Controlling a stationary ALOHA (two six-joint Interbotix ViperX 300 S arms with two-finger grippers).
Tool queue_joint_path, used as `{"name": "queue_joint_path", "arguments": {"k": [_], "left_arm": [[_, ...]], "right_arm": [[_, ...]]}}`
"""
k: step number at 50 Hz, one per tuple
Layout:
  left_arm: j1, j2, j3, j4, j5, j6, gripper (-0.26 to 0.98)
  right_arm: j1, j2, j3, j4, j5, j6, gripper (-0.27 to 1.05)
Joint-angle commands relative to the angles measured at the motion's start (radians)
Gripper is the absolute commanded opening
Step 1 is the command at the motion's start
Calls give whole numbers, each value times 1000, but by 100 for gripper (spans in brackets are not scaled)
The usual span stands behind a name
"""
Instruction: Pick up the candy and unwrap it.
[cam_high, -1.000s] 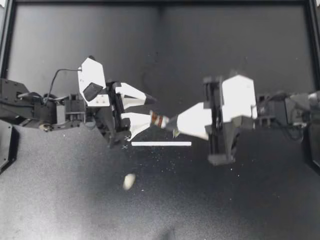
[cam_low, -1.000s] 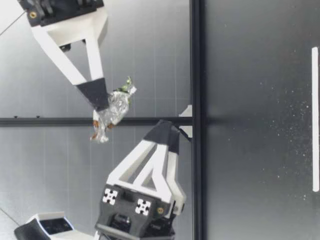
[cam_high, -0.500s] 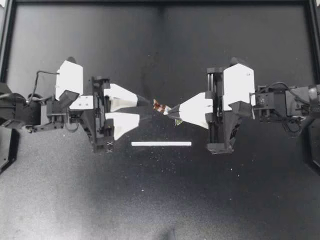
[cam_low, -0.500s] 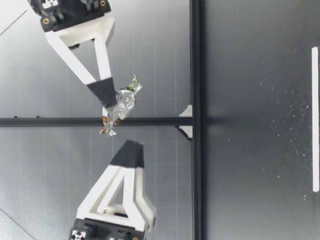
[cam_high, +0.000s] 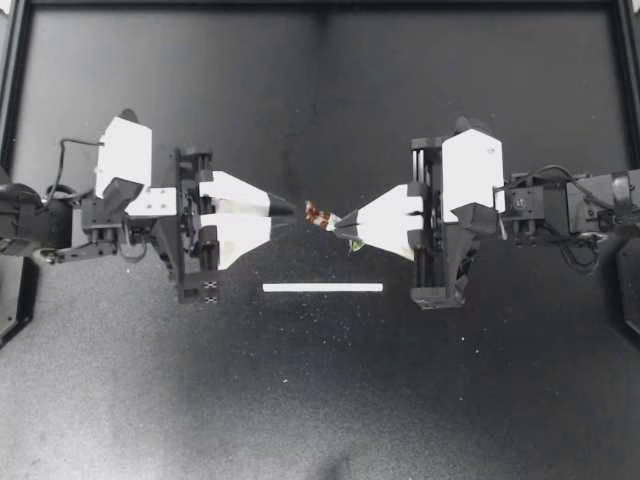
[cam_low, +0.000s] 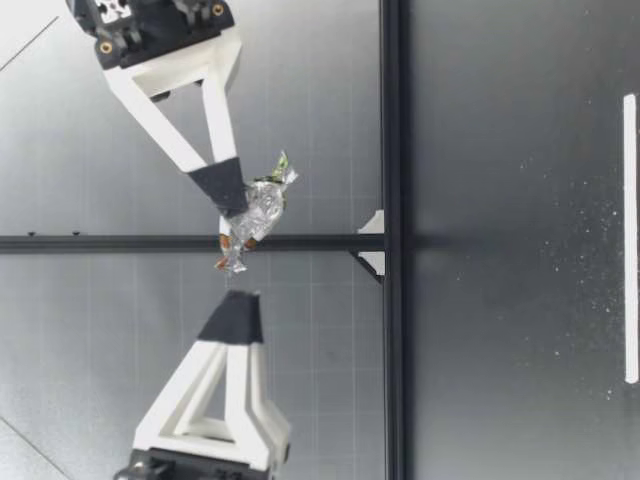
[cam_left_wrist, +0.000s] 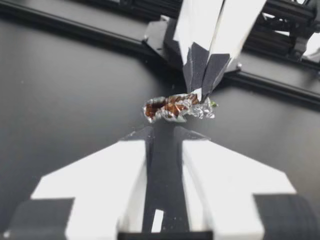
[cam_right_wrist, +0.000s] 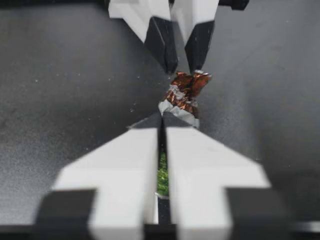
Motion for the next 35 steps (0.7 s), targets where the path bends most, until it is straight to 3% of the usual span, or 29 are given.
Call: {"name": "queue_joint_path", "arguments": {"k": [1, 6, 9, 35], "left_arm": [[-2, -26, -6, 3, -9, 2, 11], [-2, -28, -6, 3, -11, 2, 11], [-2, -28, -5, 3, -14, 2, 11], [-2, -43, -5, 18, -23, 6, 11]], "right_arm": [[6, -8, -18, 2, -6, 0, 25], [14, -3, -18, 2, -6, 0, 47], [15, 0, -18, 2, -6, 0, 53], [15, -26, 3, 2, -29, 0, 50]]}}
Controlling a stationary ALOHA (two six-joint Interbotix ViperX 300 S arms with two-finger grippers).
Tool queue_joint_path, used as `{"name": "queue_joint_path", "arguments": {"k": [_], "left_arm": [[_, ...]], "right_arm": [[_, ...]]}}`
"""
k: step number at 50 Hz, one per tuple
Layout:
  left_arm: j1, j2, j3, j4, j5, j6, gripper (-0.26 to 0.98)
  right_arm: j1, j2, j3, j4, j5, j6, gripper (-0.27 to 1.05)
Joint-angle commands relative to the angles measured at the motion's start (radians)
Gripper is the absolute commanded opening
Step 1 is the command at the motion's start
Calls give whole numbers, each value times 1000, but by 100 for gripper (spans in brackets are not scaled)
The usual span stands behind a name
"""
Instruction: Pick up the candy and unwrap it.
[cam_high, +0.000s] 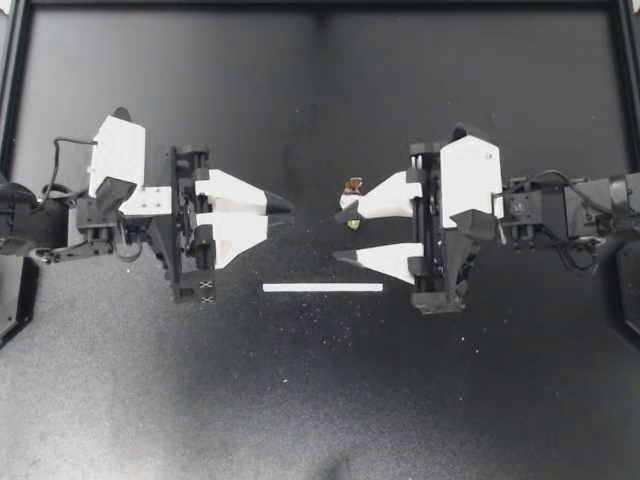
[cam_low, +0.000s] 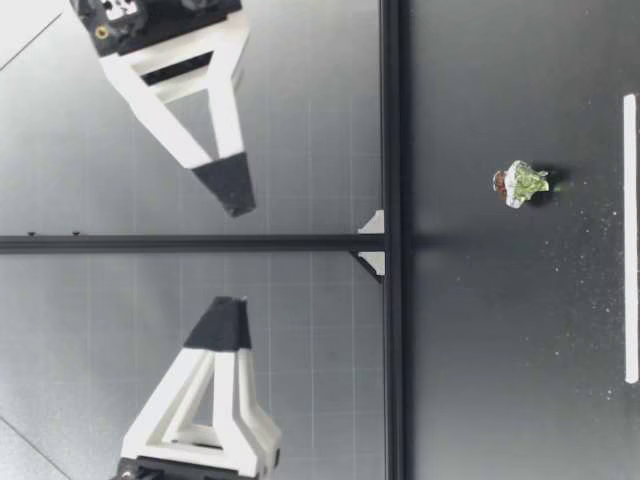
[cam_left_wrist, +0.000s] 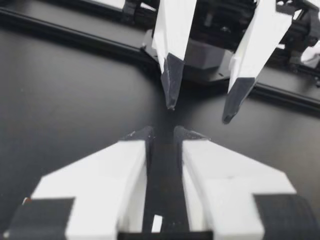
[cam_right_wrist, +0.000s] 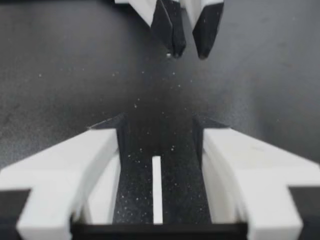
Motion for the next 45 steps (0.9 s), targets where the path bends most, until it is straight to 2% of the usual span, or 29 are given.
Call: {"name": "queue_joint_path", "arguments": {"k": [1, 9, 18, 27, 45], "left_arm": [[-2, -29, -9, 15, -17, 3, 11], [-2, -48, -3, 55, -32, 3, 11], [-2, -44, 0, 92, -48, 3, 11], [-2, -49, 0, 94, -57, 48, 11], [-2, -55, 0, 94, -57, 98, 10]], "right_arm": [[5, -37, -8, 2, -20, 2, 50], [6, -67, 18, 2, -75, 2, 50], [5, -80, 58, 2, -224, 2, 50], [5, -80, 83, 3, -308, 2, 50], [5, -91, 114, 3, -339, 2, 50]]}}
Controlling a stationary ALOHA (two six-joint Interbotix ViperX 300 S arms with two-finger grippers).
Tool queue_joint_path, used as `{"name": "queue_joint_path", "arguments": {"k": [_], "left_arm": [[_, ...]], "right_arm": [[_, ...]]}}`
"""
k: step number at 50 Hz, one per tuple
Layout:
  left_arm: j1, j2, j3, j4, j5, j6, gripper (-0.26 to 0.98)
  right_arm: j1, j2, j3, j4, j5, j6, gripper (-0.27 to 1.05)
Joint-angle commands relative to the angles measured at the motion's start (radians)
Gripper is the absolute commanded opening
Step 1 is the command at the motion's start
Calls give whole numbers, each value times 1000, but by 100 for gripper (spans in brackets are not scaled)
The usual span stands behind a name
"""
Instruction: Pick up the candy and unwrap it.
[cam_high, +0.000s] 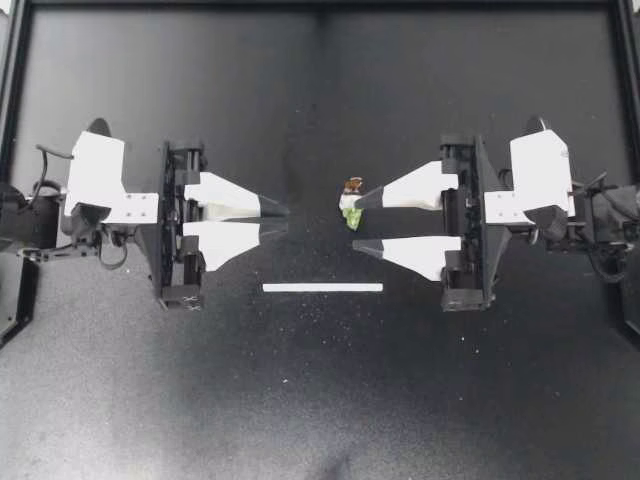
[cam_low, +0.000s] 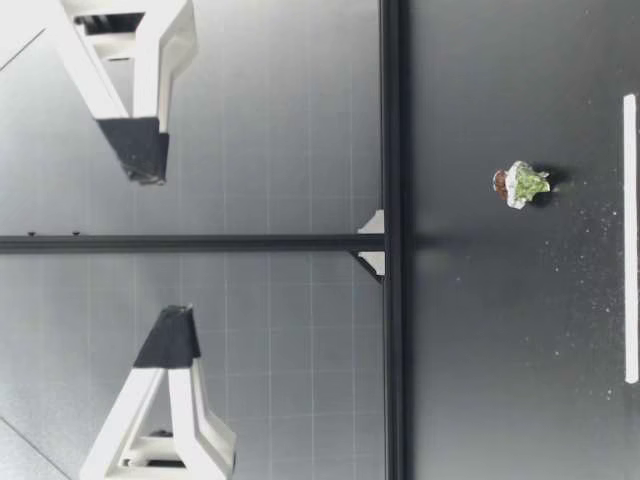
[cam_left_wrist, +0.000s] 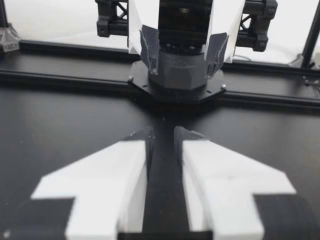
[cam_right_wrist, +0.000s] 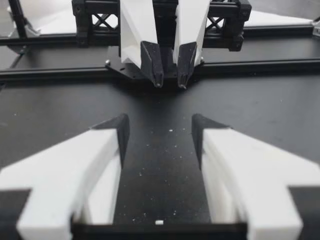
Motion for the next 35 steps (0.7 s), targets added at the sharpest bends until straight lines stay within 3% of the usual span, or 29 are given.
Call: {"name": "queue_joint_path", "arguments": {"k": [1, 35], "left_arm": [[-2, -20, -9, 2, -12, 3, 11], [-2, -37, -5, 2, 0, 5, 11]], "right_arm": [[5, -29, 3, 2, -15, 0, 50], [5, -44, 26, 11, -48, -2, 50]]}}
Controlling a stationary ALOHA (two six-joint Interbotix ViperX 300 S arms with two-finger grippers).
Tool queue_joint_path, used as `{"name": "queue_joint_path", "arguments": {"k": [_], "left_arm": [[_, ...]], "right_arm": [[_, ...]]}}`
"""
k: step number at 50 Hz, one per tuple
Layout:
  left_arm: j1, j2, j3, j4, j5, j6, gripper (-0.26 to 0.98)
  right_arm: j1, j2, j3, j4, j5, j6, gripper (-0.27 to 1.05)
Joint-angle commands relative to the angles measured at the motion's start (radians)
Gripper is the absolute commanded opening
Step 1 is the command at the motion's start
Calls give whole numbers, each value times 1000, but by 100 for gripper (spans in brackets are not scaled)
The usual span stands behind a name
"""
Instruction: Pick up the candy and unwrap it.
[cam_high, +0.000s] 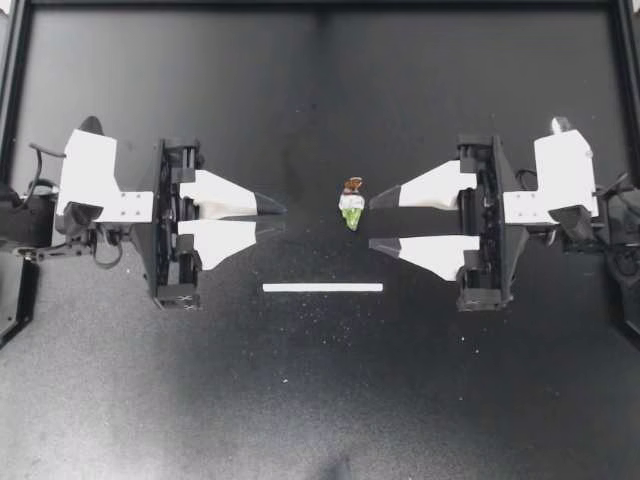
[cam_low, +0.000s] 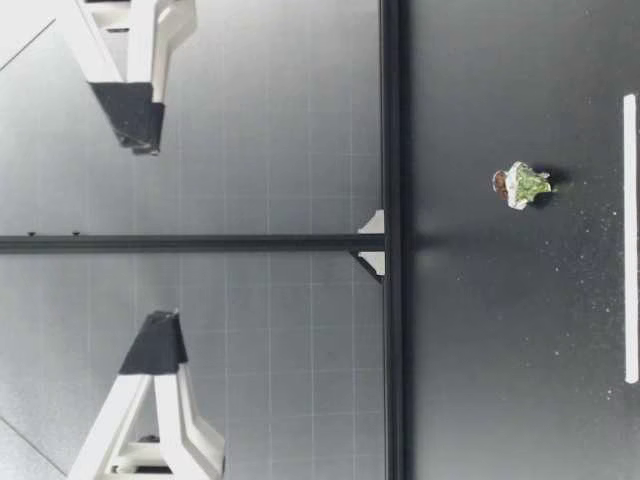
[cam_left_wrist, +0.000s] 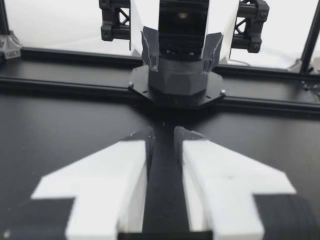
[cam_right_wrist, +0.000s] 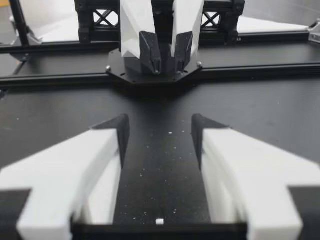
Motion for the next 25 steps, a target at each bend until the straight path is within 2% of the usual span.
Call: {"name": "queue_joint_path", "arguments": {"k": [1, 25], "left_arm": [[-2, -18, -9, 3, -3, 0, 10], [-2, -9, -9, 2, 14, 0, 11]], "right_arm": [[5, -9, -20, 2, -9, -2, 50], [5, -8, -17, 0, -9, -2, 50]]}}
